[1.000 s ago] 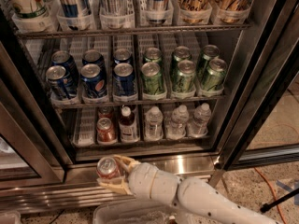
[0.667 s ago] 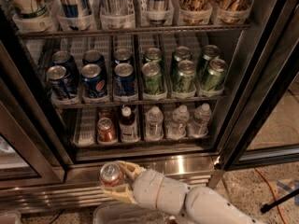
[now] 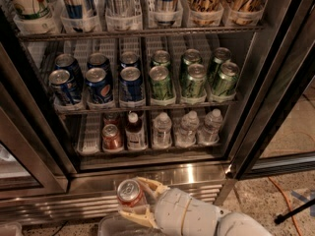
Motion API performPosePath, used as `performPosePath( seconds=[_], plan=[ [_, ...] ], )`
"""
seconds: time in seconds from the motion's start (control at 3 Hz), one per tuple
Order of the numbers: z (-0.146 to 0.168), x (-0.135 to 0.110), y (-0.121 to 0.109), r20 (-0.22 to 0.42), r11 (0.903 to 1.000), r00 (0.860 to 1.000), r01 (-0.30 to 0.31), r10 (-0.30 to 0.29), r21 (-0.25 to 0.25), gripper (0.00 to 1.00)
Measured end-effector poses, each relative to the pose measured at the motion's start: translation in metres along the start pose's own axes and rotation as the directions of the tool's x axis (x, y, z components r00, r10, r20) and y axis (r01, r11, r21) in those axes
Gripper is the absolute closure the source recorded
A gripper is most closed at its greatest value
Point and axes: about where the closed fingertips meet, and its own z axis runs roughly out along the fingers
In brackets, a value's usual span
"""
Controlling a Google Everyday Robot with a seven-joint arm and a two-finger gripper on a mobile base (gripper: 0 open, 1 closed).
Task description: Pick coke can from bottom shelf of fridge
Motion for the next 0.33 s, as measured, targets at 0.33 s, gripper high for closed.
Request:
performPosePath(
  seconds=[0.33],
  plan=[
    [-0.0057, 0.0011, -0.003, -0.002, 0.9999, 1.0, -0.002, 0.002, 0.015, 1.0]
  ],
)
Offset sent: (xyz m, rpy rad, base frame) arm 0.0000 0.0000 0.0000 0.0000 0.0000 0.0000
